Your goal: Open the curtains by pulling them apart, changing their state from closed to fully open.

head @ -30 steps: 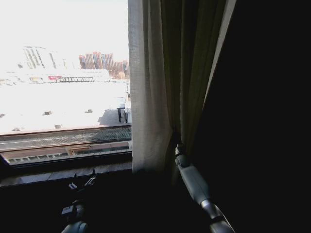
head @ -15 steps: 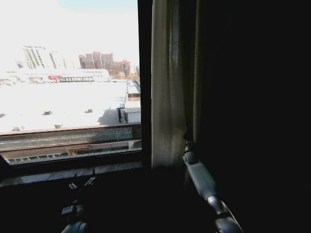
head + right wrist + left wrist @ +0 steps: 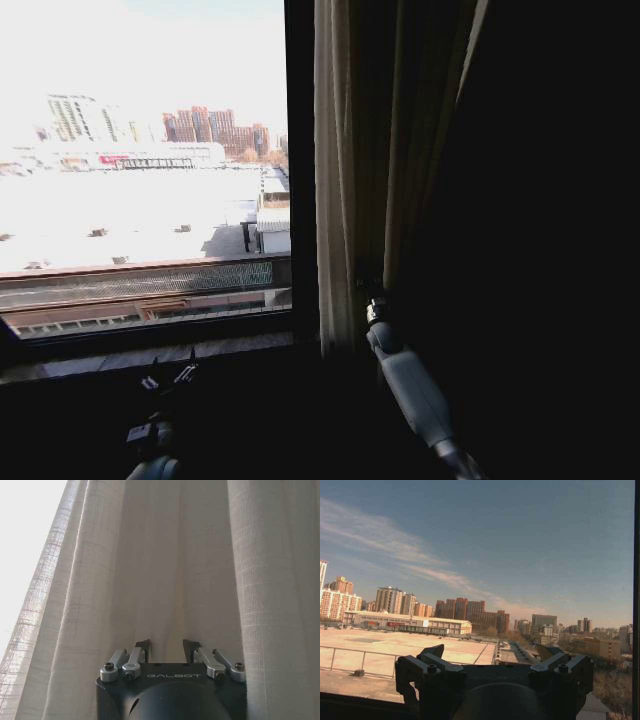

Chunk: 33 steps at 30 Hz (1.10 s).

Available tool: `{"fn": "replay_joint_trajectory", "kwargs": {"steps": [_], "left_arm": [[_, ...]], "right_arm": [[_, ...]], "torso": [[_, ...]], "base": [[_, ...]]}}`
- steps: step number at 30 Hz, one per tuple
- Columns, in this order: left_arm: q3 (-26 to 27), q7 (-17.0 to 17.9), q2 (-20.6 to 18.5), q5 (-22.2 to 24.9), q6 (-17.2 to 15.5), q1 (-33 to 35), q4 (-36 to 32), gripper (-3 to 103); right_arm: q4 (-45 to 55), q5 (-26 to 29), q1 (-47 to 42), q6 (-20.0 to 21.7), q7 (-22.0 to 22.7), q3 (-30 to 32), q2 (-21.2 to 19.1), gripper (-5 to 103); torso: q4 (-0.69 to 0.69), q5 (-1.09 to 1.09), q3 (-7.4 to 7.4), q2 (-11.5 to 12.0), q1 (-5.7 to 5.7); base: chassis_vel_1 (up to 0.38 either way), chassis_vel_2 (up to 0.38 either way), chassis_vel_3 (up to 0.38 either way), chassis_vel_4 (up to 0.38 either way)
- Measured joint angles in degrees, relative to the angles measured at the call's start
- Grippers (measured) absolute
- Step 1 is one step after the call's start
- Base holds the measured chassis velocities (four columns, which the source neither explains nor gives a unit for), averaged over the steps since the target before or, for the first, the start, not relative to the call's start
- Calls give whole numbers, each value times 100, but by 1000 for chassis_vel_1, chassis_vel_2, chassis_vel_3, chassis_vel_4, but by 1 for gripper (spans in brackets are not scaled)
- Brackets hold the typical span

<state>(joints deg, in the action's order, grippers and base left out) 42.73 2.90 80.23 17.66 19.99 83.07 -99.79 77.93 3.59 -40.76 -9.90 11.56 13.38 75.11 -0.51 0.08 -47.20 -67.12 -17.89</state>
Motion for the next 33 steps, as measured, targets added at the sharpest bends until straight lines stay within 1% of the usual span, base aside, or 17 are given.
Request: {"fn": "replay_joint_trajectory", "kwargs": {"steps": [1, 3, 6, 7, 8, 9, 11, 12, 13, 16, 19, 22, 33], "left_arm": [[0, 0, 0, 0, 0, 0, 0, 100], [0, 0, 0, 0, 0, 0, 0, 100], [0, 0, 0, 0, 0, 0, 0, 100], [0, 0, 0, 0, 0, 0, 0, 100], [0, 0, 0, 0, 0, 0, 0, 100], [0, 0, 0, 0, -1, 0, 0, 100], [0, 0, 0, 0, 0, 0, 0, 100], [0, 0, 0, 0, 0, 0, 0, 100], [0, 0, 0, 0, 0, 0, 0, 100], [0, 0, 0, 0, 0, 0, 0, 100], [0, 0, 0, 0, 0, 0, 0, 100], [0, 0, 0, 0, 0, 0, 0, 100], [-1, 0, 0, 0, 0, 0, 0, 100]], "right_arm": [[139, 14, -115, 2, -6, -5, -39, 45], [259, 28, -213, 3, -15, -5, -72, 45], [711, 86, -607, 3, -67, -15, -188, 61], [711, 86, -607, 3, -67, -15, -188, 61], [894, 98, -766, 2, -97, -24, -237, 66], [1044, 99, -913, 2, -122, -38, -281, 66], [1302, 108, -1148, 2, -156, -73, -334, 77], [1302, 108, -1148, 2, -156, -73, -334, 77], [1496, 148, -1332, -16, -245, -95, -349, 82], [1685, 171, -1590, -106, -322, -142, -280, 97], [1708, 163, -1672, -161, -335, -174, -202, 99], [1715, -50, -1790, -170, -476, -203, -105, 100], [1740, -174, -1932, -194, -466, -305, 57, 100]], "torso": [[0, -1, 0, 0, 0], [1, -1, 0, 0, 0], [0, -1, 0, 0, 0], [0, -1, 0, 0, 0], [1, -1, 1, 0, 0], [0, 0, 1, 0, 0], [0, -1, 1, 0, 0], [0, -1, 1, 0, 0], [0, 0, 1, -1, 0], [1, 0, 1, -1, 0], [1, -1, 1, -1, 0], [1, -1, 0, -1, 0], [0, -1, 0, 0, 0]], "base": [[0, 0, 0, 0], [0, 0, 0, 0], [0, 0, 0, 0], [0, 0, 0, 0], [0, 0, 0, 0], [0, 0, 0, 0], [0, 0, 0, 0], [0, 0, 0, 0], [0, 0, 0, 0], [0, 0, 0, 0], [0, 0, 0, 0], [0, 0, 0, 0], [21, 6, -22, -10]]}}
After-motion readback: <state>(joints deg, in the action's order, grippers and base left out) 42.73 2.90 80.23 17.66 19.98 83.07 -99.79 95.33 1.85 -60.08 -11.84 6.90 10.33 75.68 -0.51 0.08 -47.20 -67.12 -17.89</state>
